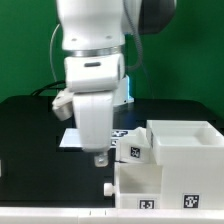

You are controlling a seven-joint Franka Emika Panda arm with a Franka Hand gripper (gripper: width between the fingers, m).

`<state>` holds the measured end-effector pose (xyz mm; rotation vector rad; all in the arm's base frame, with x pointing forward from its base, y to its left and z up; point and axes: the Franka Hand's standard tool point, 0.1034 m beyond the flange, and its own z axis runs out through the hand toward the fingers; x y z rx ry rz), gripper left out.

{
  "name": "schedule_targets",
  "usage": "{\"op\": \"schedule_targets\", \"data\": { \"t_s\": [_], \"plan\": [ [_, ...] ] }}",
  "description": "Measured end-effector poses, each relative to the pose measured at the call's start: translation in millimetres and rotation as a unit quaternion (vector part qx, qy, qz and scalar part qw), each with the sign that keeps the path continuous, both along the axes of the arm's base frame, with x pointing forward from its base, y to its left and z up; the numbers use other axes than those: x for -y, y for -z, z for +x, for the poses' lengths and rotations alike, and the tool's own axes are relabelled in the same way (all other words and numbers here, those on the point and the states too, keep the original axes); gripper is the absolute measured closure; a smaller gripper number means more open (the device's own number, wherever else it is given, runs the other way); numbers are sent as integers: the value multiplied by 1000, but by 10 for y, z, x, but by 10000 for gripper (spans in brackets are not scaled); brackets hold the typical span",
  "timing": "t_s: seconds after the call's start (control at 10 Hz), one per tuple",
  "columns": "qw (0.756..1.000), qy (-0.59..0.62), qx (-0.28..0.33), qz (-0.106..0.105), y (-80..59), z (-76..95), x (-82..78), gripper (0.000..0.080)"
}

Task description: Assemble drawer

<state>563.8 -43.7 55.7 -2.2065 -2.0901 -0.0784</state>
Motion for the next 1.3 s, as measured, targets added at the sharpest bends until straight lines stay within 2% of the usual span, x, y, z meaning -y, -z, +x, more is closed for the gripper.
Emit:
{"op": "schedule_targets", "data": {
  "t_s": [0.1,0.4,0.7,1.1,1.3],
  "plan": [
    [1000,2,-4,3,91,15,42,156],
    [1000,8,-13,10,314,-37,-26,151],
    [1000,16,-17,13,349,-39,-203,151],
    [999,30,-22,13,351,-36,-555,151],
    [999,27,-22,13,353,-38,-608,151]
  ]
}}
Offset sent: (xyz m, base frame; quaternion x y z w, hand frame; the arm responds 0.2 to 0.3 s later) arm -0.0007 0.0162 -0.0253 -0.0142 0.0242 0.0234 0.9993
